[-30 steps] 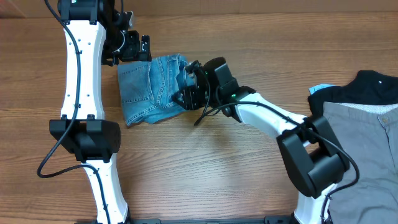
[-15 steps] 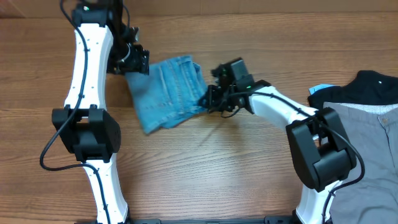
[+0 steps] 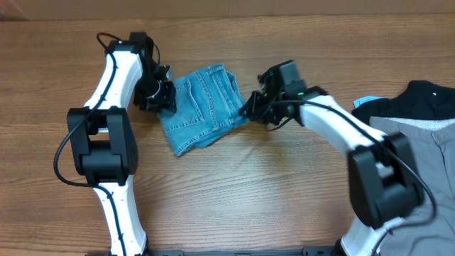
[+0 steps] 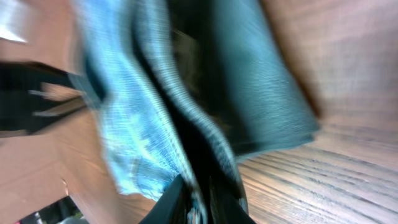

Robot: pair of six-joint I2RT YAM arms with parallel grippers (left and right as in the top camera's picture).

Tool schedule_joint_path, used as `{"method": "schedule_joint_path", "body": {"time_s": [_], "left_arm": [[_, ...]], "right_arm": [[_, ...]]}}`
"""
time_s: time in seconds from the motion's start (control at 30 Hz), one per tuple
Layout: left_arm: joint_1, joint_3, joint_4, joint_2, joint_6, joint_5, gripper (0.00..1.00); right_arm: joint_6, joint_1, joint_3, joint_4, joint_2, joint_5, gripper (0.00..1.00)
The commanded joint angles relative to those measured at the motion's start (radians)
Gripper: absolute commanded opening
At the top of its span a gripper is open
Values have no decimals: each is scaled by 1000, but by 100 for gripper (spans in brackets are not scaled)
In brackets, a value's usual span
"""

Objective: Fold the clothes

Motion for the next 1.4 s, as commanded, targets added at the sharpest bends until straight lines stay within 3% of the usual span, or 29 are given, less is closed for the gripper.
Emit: {"method": "schedule_joint_path", "body": {"time_s": [0.0,0.17,0.33,0.43,0.63,0.8,0.97,1.0,1.13,1.23,1.37], "left_arm": [[1,-40,13,0,16,21,45],[1,-40,21,0,15,62,44],[1,-40,16,0,16,72,44],[1,-40,11,0,16,71,45],[1,-40,17,0,16,72,45],[1,-40,17,0,16,72,45],[1,-40,20,0,12,72,45],[1,-40,20,0,12,72,45],[1,-40,20,0,12,72,45],[1,-40,20,0,12,72,45],[1,-39,20,0,12,72,45]], "right_arm": [[-79,5,4,31,-116,-13,10],[-85,77,4,107,-91,-21,4],[-13,109,4,49,-45,177,4],[-18,78,4,0,-53,277,4],[-27,-76,4,-71,-89,228,4],[-169,-125,4,4,-101,-187,23],[-156,-56,4,76,-101,-248,41],[-152,-40,4,79,-101,-217,38],[-152,20,4,77,-84,-51,11],[-138,33,3,52,-44,69,4],[-74,2,2,85,61,141,4]]}}
